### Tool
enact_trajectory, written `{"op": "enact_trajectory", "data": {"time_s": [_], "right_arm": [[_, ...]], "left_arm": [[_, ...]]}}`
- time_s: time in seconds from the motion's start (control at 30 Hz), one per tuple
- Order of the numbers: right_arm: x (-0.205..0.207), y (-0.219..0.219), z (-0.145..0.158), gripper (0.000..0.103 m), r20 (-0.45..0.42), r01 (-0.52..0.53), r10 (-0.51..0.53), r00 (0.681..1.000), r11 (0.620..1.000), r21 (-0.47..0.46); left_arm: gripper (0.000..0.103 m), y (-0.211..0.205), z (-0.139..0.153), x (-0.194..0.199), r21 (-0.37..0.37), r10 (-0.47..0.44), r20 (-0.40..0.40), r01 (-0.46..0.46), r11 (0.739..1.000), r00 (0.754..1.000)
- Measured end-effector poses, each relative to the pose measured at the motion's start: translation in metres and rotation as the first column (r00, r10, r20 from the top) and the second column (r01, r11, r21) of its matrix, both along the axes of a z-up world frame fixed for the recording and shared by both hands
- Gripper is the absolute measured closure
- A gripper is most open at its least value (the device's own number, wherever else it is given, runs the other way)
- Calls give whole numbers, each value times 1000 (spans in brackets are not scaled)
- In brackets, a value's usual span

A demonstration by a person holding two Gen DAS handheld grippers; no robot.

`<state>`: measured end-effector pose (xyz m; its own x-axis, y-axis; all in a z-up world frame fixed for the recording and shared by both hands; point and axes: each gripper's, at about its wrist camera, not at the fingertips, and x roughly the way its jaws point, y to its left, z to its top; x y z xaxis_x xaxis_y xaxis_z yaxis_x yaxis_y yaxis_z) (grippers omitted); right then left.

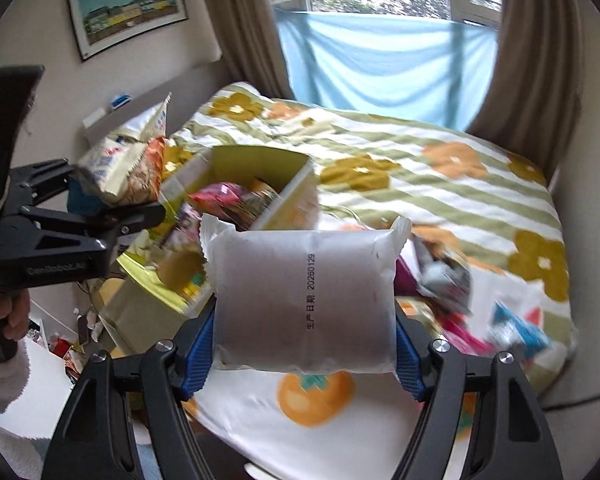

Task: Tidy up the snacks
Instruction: 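Carry both packets over the yellow-green box and release them inside, then move both tools back from the box toward the remaining snacks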

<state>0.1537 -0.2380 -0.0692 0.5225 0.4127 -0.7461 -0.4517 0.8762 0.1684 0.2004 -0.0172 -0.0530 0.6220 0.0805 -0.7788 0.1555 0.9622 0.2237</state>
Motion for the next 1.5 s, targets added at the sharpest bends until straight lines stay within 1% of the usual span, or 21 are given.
{"op": "enact_trajectory", "data": {"time_s": [0.1, 0.2, 0.3, 0.43, 0.6, 0.63, 0.67, 0.7, 0.73, 0.77, 0.8, 0.9, 0.97, 1.07, 1.13, 1.2, 1.3, 1.4, 1.5], "right_arm": [[13, 33, 4, 32, -8, -12, 12, 1000, 1000, 17], [23, 64, 4, 32, -13, -24, 24, 1000, 999, 22], [35, 94, 1, 32, -24, -24, 24, 999, 1000, 17], [45, 130, -7, 32, -41, -1, 1, 999, 1000, 4], [51, 160, -18, 32, -86, 69, -69, 994, 998, -9], [51, 163, -19, 32, -91, 82, -83, 992, 997, -13], [51, 165, -20, 32, -94, 96, -97, 991, 995, -20], [50, 168, -21, 32, -95, 109, -111, 989, 994, -28], [48, 171, -22, 32, -93, 121, -124, 988, 992, -39], [47, 173, -23, 32, -93, 130, -134, 987, 990, -52], [46, 174, -24, 32, -96, 139, -144, 985, 988, -64], [48, 176, -28, 32, -105, 163, -170, 980, 984, -76], [51, 174, -31, 32, -116, 176, -183, 976, 982, -72], [53, 173, -39, 32, -141, 176, -183, 973, 982, -62], [54, 175, -44, 32, -149, 167, -175, 973, 984, -64], [53, 180, -50, 32, -148, 151, -163, 976, 985, -87], [53, 190, -57, 32, -143, 117, -133, 981, 986, -116], [52, 197, -60, 32, -147, 78, -92, 985, 992, -99], [54, 201, -65, 30, -170, 67, -82, 982, 993, -94]], "left_arm": [[37, 31, -4, 9, -40, 32, -23, -33, 999, 999], [37, 57, -9, 16, -45, 43, -26, -44, 998, 999], [37, 82, -20, 27, -60, 46, -60, -49, 997, 997], [37, 111, -38, 41, -66, 20, -99, -27, 997, 995], [37, 140, -59, 54, -114, -27, -159, 9, 993, 987], [37, 144, -62, 55, -128, -43, -160, 22, 992, 986], [31, 148, -64, 57, -138, -58, -156, 36, 990, 986], [21, 150, -67, 57, -144, -78, -152, 56, 988, 985], [16, 152, -68, 57, -146, -91, -147, 70, 987, 985], [6, 152, -69, 56, -151, -102, -142, 80, 985, 985], [0, 152, -71, 55, -167, -114, -140, 91, 982, 984], [1, 154, -74, 53, -202, -144, -141, 114, 973, 980], [1, 159, -78, 55, -204, -130, -144, 99, 974, 981], [1, 169, -80, 57, -243, -104, -168, 61, 968, 980], [1, 174, -80, 56, -243, -80, -173, 36, 969, 982], [1, 179, -78, 54, -234, -57, -169, 16, 972, 984], [1, 186, -75, 56, -240, -30, -158, -9, 971, 987], [1, 193, -72, 56, -243, -2, -153, -36, 969, 988], [1, 198, -70, 56, -239, 24, -149, -60, 969, 988]]}}
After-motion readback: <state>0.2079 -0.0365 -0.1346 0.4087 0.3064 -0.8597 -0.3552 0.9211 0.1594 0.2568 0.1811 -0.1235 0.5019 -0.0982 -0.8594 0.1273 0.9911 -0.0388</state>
